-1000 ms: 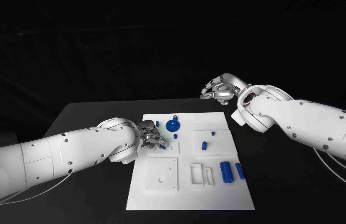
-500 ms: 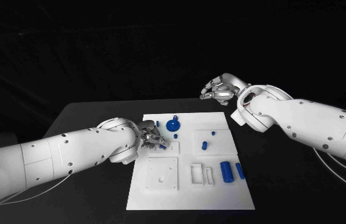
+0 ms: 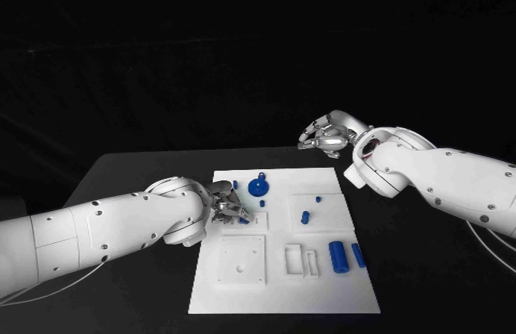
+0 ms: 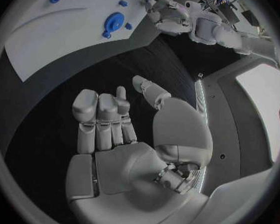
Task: Assemble the parts on the task board
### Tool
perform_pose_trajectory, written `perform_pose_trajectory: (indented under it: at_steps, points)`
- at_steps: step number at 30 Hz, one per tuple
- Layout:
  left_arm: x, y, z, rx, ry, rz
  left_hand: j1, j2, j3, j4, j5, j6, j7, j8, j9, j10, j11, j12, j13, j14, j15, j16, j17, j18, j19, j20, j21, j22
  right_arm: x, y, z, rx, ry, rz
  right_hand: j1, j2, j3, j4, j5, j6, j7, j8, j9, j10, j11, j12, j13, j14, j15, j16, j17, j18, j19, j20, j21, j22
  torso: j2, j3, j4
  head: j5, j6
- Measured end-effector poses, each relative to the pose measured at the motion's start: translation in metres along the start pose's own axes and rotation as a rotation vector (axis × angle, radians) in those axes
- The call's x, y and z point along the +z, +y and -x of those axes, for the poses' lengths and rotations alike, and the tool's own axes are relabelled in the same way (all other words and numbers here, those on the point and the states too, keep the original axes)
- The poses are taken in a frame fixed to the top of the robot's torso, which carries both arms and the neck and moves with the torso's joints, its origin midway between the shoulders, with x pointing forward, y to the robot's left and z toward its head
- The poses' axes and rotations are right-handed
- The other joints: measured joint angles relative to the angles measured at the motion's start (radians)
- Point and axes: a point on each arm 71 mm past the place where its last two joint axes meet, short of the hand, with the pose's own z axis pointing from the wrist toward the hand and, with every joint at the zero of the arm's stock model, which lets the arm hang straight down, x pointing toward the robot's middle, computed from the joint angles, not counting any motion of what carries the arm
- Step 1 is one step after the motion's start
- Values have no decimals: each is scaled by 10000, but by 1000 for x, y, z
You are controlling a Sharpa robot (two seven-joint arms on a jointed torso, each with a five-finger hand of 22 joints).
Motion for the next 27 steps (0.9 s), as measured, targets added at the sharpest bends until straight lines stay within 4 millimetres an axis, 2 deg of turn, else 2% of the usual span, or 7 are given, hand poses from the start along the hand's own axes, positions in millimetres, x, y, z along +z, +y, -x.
perform_pose_trajectory:
  at_steps: [6,14,17,19,27]
  points:
    - [0,0,0,4,2,-1,-40,40,101,-45,320,0,0,38,-62,0,0,141,-35,-13,-15,91,-76,4,-5,5,40,9,0,-1,0,-4,26,-40,0,0,0,0,-39,4,-5,0,0,0,0,0,0,-1,1,-37,0,0,0,0,0,0,-1,5,0,1,54]
    - [0,0,0,38,36,5,-115,116,107,-51,381,0,0,95,-86,-38,38,180,-67,-14,-17,159,-112,7,-17,17,40,18,1,0,-1,-3,55,-54,0,0,-27,-27,-39,-19,16,0,-1,0,0,0,-9,-8,8,-37,1,0,0,0,0,1,-2,9,-3,6,71]
    - [0,0,0,91,91,10,-116,116,107,-52,877,0,0,95,-122,-38,38,240,-125,-14,-18,208,-182,7,-17,17,78,28,1,-1,-1,-6,61,-68,0,0,-27,-27,-38,-36,0,0,8,0,0,0,-8,-8,9,-37,1,0,0,0,0,1,-2,8,-4,14,71]
    - [0,-1,0,124,123,13,-144,144,107,-53,1043,0,0,115,-149,-38,38,295,-149,-14,-18,208,-216,7,-17,17,78,28,1,-1,-1,-8,67,-75,0,0,-16,-38,-50,-37,0,0,8,0,0,0,-8,-8,9,-37,1,0,0,0,0,1,-2,8,-5,20,72]
    - [0,-1,1,323,265,14,-197,198,106,-54,1219,0,0,153,-180,-73,73,343,-197,-14,-18,276,-263,7,-18,18,78,27,2,0,-1,-9,105,-77,40,40,14,-68,-88,-37,0,0,16,0,0,1,-8,-8,9,-37,1,0,-1,0,0,2,-2,7,-4,19,87]
